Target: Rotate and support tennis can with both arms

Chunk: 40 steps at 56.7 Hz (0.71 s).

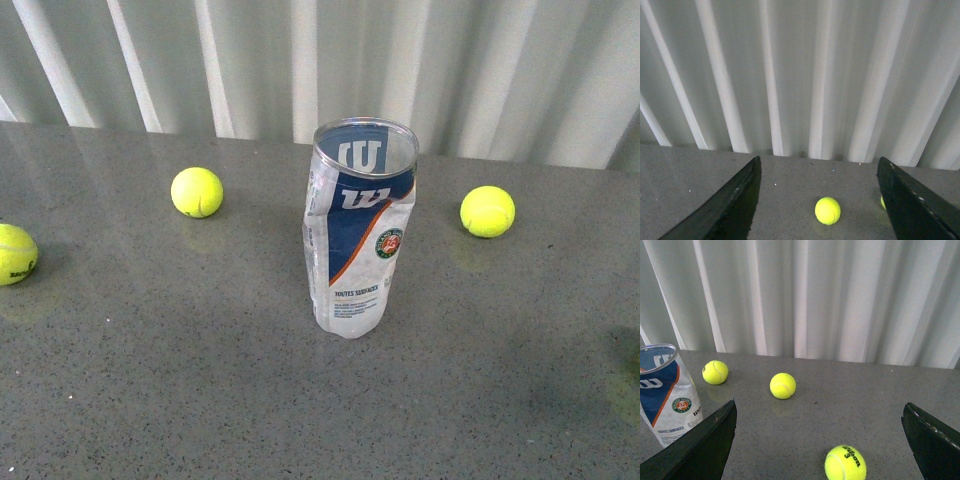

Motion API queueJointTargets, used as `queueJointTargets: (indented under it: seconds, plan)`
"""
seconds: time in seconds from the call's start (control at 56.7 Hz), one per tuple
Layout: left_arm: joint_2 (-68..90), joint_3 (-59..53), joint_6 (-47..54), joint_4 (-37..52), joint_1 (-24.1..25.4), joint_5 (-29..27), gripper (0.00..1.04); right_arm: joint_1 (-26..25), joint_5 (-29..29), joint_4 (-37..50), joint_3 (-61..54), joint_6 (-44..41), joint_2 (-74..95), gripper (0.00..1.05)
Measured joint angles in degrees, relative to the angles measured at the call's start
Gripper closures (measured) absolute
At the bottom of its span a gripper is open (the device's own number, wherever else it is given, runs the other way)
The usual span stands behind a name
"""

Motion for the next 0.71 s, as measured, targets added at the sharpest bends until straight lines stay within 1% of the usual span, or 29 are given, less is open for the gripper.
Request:
queueJointTargets:
  seconds: [0.088,0.106,0.141,0.212,0.3,0.458,0.705]
  plan:
    - [-4.7,-10.6,-0.5,5.1,-0.1,0.0,0.62,0.0,0.0,0.0,0.0,0.0,0.0,0.07]
    - [-5.0,-11.3,-0.5,5.4,-0.1,0.0,0.64,0.0,0.0,0.0,0.0,0.0,0.0,0.07]
    - [-6.0,-13.9,-0.6,6.3,-0.1,0.0,0.71,0.0,0.0,0.0,0.0,0.0,0.0,0.07]
    - [-7.7,-17.4,-0.7,7.7,-0.1,0.0,0.81,0.0,0.0,0.0,0.0,0.0,0.0,0.07]
    - [-11.0,-22.4,-1.1,9.7,-0.1,-0.2,1.01,0.0,0.0,0.0,0.0,0.0,0.0,0.07]
    - [-16.5,-29.9,-1.4,11.3,-0.1,-0.1,1.01,0.0,0.0,0.0,0.0,0.0,0.0,0.07]
    - [-23.1,-35.8,-1.4,11.1,-0.1,-0.1,1.01,0.0,0.0,0.0,0.0,0.0,0.0,0.07]
